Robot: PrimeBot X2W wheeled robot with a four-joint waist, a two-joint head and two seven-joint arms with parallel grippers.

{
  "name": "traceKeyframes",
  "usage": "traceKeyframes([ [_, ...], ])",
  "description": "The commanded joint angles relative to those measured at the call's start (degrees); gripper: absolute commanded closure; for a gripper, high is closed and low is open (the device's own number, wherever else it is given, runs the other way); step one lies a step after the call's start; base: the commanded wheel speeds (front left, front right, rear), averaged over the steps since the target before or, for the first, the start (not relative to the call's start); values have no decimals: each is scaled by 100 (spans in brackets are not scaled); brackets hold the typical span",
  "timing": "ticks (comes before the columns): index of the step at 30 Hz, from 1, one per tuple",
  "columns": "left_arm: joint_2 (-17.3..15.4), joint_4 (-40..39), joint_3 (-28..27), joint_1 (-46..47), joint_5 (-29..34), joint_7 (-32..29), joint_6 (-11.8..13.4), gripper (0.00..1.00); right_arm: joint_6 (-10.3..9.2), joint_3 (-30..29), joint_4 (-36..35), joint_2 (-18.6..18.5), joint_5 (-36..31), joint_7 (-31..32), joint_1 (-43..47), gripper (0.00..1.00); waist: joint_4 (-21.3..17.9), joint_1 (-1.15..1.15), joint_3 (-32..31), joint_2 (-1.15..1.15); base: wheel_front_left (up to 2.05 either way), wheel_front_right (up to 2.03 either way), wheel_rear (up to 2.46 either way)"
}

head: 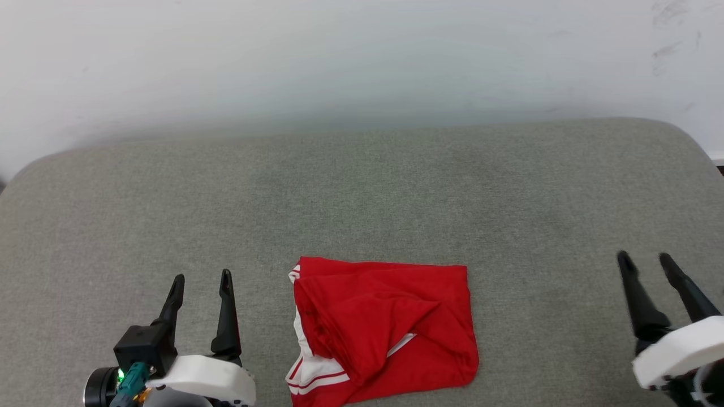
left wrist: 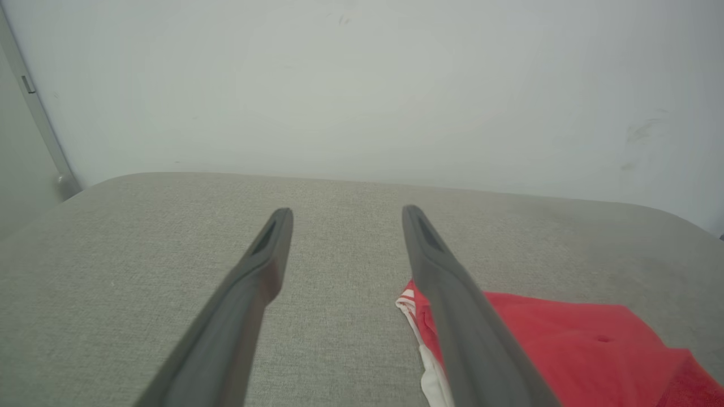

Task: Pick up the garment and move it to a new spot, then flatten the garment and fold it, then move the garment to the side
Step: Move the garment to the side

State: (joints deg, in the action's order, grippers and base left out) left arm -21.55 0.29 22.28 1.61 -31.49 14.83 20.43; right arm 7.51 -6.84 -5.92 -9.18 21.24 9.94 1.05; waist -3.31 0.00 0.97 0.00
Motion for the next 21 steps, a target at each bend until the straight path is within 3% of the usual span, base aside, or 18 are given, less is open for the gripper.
traceKeyframes([
  [1,17,-22,-21,85,28,34,-2,0,-2,-152,109,-73,191,202,-77,0,47,0,55,0,0,0,0],
  [10,180,-137,-100,418,222,45,-70,0,-3,-1024,1244,-467,1426,2283,-583,0,358,0,506,0,0,0,0],
  [11,180,-137,-100,418,222,45,-70,0,-3,-1024,1244,-467,1426,2283,-583,0,358,0,506,0,0,0,0],
  [16,355,-101,-129,630,333,41,-204,0,-2,-1035,1839,-45,2169,3376,-948,0,582,0,759,0,0,0,0],
  [21,538,-28,-164,799,446,40,-353,0,-2,-785,2252,309,2700,3726,-1186,0,827,0,997,0,0,0,0],
])
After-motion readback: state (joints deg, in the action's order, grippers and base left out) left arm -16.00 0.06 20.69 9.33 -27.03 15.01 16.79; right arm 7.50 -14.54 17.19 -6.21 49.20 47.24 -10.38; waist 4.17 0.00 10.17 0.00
